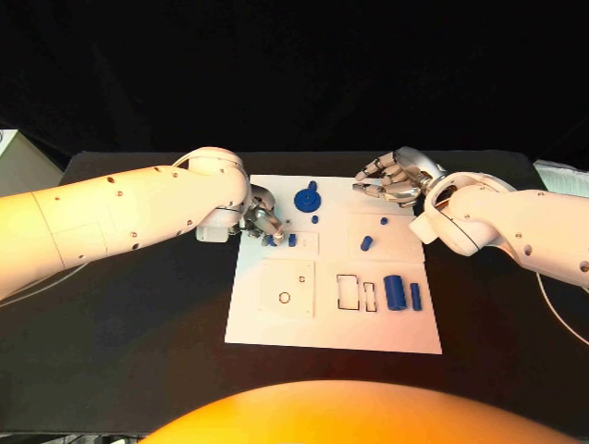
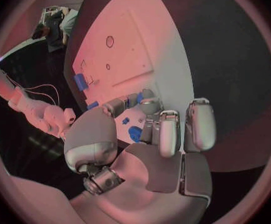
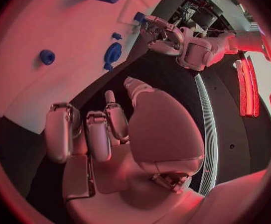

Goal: Assemble the parts on the task board

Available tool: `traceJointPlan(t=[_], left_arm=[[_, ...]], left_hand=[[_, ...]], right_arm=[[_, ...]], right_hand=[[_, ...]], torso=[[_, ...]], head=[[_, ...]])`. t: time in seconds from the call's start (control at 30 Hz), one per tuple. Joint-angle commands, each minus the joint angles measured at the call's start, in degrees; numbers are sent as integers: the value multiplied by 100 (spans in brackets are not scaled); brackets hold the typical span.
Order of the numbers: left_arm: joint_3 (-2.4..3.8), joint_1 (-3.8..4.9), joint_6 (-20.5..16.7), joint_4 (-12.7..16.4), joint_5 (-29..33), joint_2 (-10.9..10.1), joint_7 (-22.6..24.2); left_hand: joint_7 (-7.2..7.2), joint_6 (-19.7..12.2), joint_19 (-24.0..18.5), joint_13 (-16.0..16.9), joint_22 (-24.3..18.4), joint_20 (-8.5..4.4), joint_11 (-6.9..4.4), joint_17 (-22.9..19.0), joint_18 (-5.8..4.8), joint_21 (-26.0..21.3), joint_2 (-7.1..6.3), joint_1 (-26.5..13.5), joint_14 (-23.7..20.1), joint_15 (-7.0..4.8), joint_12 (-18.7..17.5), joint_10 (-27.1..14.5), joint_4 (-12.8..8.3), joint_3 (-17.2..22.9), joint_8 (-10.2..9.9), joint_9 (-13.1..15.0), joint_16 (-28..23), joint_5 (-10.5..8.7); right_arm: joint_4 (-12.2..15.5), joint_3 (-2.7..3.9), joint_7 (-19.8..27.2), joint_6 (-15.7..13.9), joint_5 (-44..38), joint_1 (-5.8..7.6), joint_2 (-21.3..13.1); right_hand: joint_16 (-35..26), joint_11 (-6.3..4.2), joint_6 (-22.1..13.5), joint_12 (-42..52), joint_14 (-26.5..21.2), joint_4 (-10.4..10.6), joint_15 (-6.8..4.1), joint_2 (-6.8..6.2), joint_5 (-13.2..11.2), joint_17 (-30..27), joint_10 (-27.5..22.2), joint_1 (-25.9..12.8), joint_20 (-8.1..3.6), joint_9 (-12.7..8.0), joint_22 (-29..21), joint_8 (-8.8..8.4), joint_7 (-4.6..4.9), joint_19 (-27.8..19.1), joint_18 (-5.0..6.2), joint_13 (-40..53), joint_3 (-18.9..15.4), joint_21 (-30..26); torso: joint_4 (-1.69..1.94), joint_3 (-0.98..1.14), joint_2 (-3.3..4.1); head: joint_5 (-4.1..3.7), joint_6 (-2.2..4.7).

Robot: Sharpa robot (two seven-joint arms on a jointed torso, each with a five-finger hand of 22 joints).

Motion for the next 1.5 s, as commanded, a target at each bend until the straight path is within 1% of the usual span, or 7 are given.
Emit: traceJointPlan(t=[0.03, 0.97, 1.03, 1.07, 1.1, 1.33, 1.5], left_arm=[[-20, -30, 1, -3, 35, 15, -18], [-16, -30, -276, -131, 41, 45, -1], [-16, -30, -286, -133, 41, 43, -1], [-16, -30, -291, -133, 41, 42, -2], [-16, -30, -295, -132, 41, 39, -4], [-8, -30, -355, -121, 29, 1, 0], [42, -30, -482, -58, 38, -61, 64]], left_hand=[[18, 17, 49, 9, 380, -2, 5, 1510, -42, -26, -72, -14, 605, -30, -26, 30, 57, -123, -52, 4, 19, -34], [39, 80, 51, 47, 358, 0, 24, 1510, -38, -69, -257, 129, 605, -19, -63, -5, 708, -1348, -184, 79, 19, -76], [38, 83, 52, 59, 357, 0, 24, 1510, -38, -74, -264, 208, 605, -19, -65, -5, 825, -1536, -207, 90, 19, -167], [33, 87, 56, 63, 360, 2, 26, 1510, -39, -74, -254, 288, 605, -21, -70, -7, 928, -1672, -226, 99, 19, -532], [36, 89, 57, 74, 360, 1, 23, 1510, -38, -76, -256, 349, 605, -19, -70, -5, 1006, -1759, -240, 107, 19, -673], [36, 88, 52, 68, 355, 1, 24, 1510, -36, -83, -258, 400, 605, -19, -76, -10, 1054, -1809, -250, 112, 19, -726], [36, 87, 48, 66, 349, 1, 25, 1510, -35, -89, -263, 428, 605, -19, -80, -13, 1085, -1841, -256, 116, 19, -757]], right_arm=[[2, 0, 59, 72, -21, -4, 4], [4, 0, 61, 64, -21, -6, 0], [4, 0, 61, 64, -21, -6, 0], [4, 0, 62, 64, -21, -6, 0], [5, 0, 62, 64, -21, -6, -1], [6, 0, 62, 61, -21, -6, -5], [7, 0, 63, 63, -21, -7, -6]], right_hand=[[-37, -5, -35, 29, 472, 2, 14, -43, 28, 1048, -22, -30, 4, -9, 610, 8, 3, 89, 44, 286, 19, -16], [-41, -5, -40, 22, 471, 1, 14, -54, 34, 1045, -30, -38, 3, -10, 599, 12, 3, 83, 48, 273, 38, -39], [-41, -5, -40, 22, 471, 1, 14, -54, 34, 1045, -30, -38, 3, -10, 599, 12, 3, 83, 48, 273, 38, -39], [-41, -5, -40, 22, 471, 1, 14, -54, 34, 1045, -30, -38, 3, -10, 599, 12, 3, 83, 48, 273, 38, -39], [-41, -5, -40, 22, 471, 1, 14, -54, 34, 1045, -30, -38, 3, -10, 599, 12, 3, 83, 48, 273, 38, -39], [-45, -4, -48, 18, 469, 1, 14, -59, 34, 1040, -35, -41, 3, -12, 600, 9, 5, 84, 47, 268, 42, -39], [-45, -4, -48, 18, 469, 1, 14, -59, 34, 1040, -35, -41, 3, -12, 600, 9, 5, 84, 47, 268, 42, -39]], torso=[[1, -1, 1], [-3, 1, 0], [-1, 0, 0], [-1, 0, 0], [-1, 1, -1], [-2, -1, 0], [-3, -4, 1]], head=[[-1, 1], [-18, 1], [-21, 1], [-21, 1], [-20, 1], [-18, 1], [-21, 1]])
